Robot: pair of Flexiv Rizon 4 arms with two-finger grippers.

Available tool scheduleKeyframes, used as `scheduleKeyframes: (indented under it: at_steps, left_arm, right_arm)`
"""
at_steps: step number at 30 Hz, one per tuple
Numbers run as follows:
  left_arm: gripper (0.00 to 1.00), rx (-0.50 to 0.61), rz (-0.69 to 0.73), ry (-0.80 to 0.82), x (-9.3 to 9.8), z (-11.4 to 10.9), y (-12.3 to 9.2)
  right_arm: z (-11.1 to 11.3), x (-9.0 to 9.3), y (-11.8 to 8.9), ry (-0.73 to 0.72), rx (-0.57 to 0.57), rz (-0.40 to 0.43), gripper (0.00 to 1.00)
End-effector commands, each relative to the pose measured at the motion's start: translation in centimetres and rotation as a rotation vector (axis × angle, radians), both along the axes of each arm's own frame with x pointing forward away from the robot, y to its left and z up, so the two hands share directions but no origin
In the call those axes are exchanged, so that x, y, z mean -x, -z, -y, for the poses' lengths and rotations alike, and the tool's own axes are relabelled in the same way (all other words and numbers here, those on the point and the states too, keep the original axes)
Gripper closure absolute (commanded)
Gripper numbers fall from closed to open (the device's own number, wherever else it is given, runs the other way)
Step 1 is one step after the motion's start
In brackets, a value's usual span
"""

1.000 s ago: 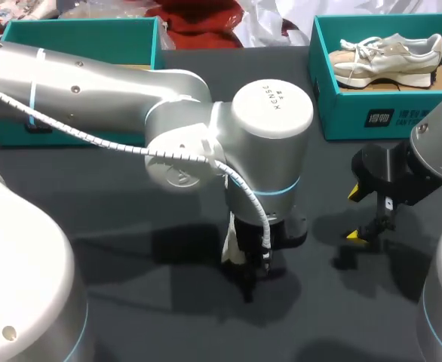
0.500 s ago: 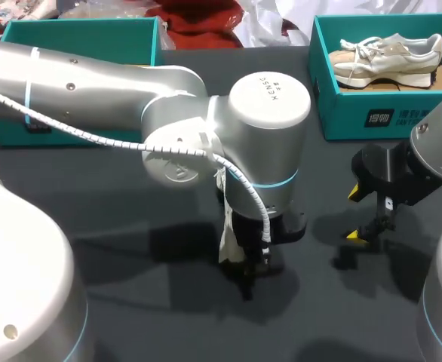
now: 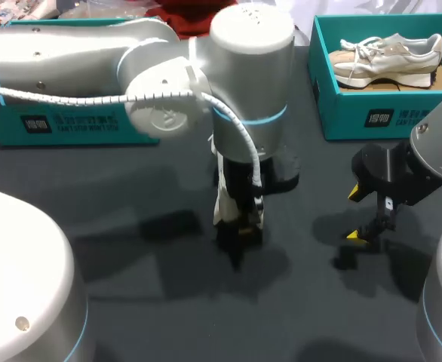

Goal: Take the shoe out of the shoebox, open the shoe tongue, remove and reinsert the insole, then place the shoe into the shoebox

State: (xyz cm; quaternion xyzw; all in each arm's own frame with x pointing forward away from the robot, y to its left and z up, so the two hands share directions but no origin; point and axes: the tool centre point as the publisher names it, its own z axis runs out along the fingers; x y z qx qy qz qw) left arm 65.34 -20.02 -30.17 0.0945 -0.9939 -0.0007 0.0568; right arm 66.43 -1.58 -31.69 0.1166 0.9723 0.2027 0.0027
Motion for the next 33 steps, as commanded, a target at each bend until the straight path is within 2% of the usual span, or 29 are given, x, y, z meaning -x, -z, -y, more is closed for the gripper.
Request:
scheduleKeyframes:
  at_steps: [1, 2, 20, 22, 27, 33]
  left_arm:
    - [1.00, 0.006, -0.008, 0.003, -2.3, -2.0, -5.1]
    - [1.00, 0.002, -0.012, 0.020, -3.0, -2.2, -5.9]
    - [1.00, 0.002, -0.012, 0.020, -3.0, -2.2, -5.9]
    - [1.00, 0.005, 0.003, 0.037, -3.3, -2.8, -6.9]
    - [1.00, 0.013, 0.022, 0.023, -6.5, -5.3, -10.6]
    - [1.00, 0.017, 0.020, 0.005, -9.8, -8.7, -13.2]
  right_arm:
    - [0.0, 0.2, 0.0, 0.002, 0.003, 0.003, 0.00]
    - [0.0, 0.2, 0.0, 0.002, 0.003, 0.003, 0.00]
    - [0.0, 0.2, 0.0, 0.002, 0.003, 0.003, 0.00]
    - [0.0, 0.2, 0.0, 0.002, 0.003, 0.003, 0.00]
    - [0.0, 0.2, 0.0, 0.002, 0.003, 0.003, 0.00]
    - [0.0, 0.2, 0.0, 0.002, 0.003, 0.003, 0.00]
